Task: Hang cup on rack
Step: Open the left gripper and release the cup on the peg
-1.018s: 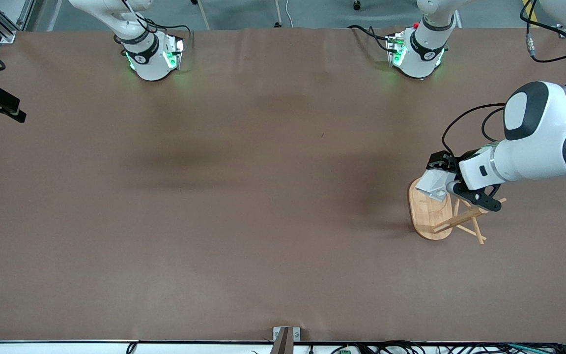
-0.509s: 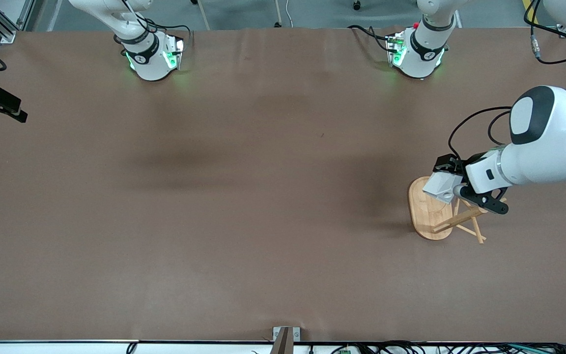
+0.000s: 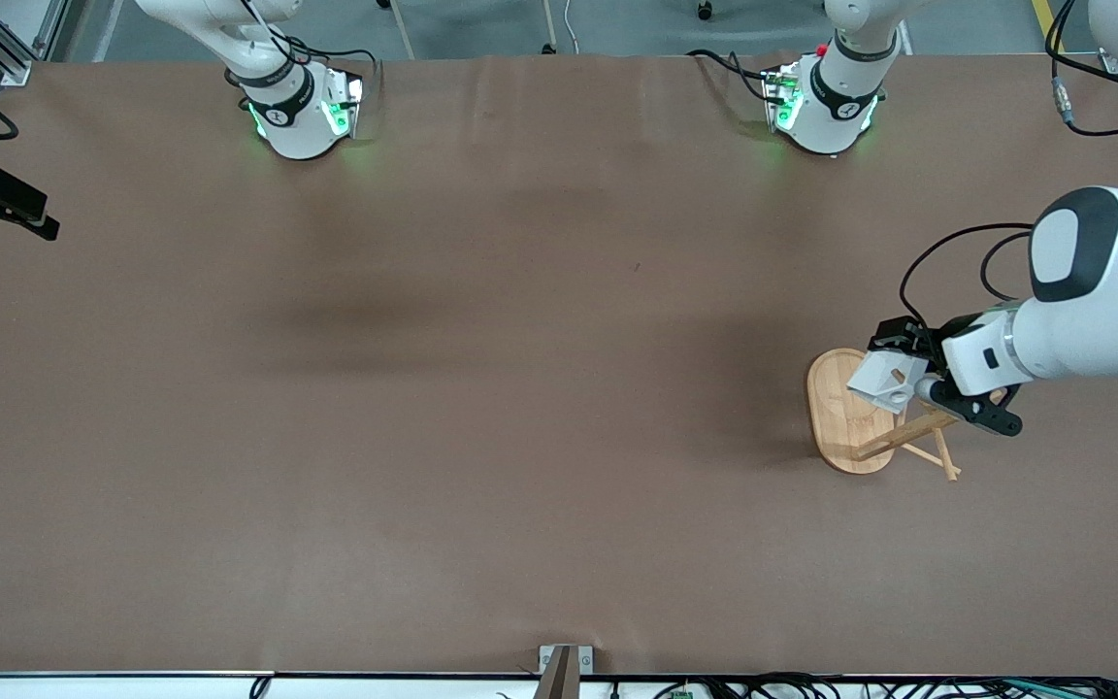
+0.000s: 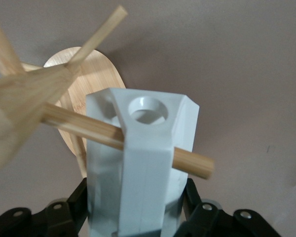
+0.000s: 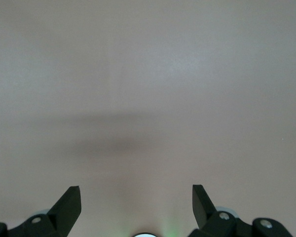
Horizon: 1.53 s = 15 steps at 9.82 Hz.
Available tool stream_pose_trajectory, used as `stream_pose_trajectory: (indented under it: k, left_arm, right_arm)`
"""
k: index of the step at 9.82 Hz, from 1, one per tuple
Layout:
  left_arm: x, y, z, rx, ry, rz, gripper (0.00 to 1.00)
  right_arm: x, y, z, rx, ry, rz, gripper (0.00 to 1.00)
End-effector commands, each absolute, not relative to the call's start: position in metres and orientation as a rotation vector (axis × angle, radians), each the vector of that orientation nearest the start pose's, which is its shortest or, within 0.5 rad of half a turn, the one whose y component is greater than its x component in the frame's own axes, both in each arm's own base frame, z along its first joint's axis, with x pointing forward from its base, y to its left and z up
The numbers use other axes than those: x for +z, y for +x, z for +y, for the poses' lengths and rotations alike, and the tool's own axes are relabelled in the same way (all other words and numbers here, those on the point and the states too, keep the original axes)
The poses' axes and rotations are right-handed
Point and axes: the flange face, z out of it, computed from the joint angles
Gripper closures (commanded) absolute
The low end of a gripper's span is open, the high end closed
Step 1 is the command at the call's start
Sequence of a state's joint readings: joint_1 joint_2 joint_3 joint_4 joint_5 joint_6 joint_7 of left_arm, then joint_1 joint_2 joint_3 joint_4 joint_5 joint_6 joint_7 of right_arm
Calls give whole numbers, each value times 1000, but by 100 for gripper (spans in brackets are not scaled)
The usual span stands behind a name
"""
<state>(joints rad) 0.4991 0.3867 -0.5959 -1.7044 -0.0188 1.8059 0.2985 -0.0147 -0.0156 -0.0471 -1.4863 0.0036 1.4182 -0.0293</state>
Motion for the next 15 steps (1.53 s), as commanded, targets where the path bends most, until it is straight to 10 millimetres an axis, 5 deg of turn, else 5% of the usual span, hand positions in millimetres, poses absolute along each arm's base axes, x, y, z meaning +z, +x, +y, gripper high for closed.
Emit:
stream_pose_trajectory:
  k: [1, 2, 3, 7, 9, 15]
  left_arm:
    - [370, 634, -24, 337, -3327, 663, 78]
    - [369, 635, -23, 336, -3331, 659, 13]
    - [371, 636, -23, 331, -3331, 656, 0]
    - [382, 635, -23, 311, -3326, 630, 0]
    - [403, 633, -30, 265, -3316, 606, 0]
    - [549, 617, -44, 19, -3233, 475, 0]
  right_arm:
    - [660, 528, -29, 93, -3121, 71, 1]
    - [660, 528, -29, 93, -3121, 71, 1]
    - [661, 528, -25, 88, -3122, 59, 1]
    - [661, 528, -25, 88, -3122, 61, 1]
    - [661, 528, -25, 88, -3122, 61, 1]
    - [661, 527, -28, 105, -3120, 102, 1]
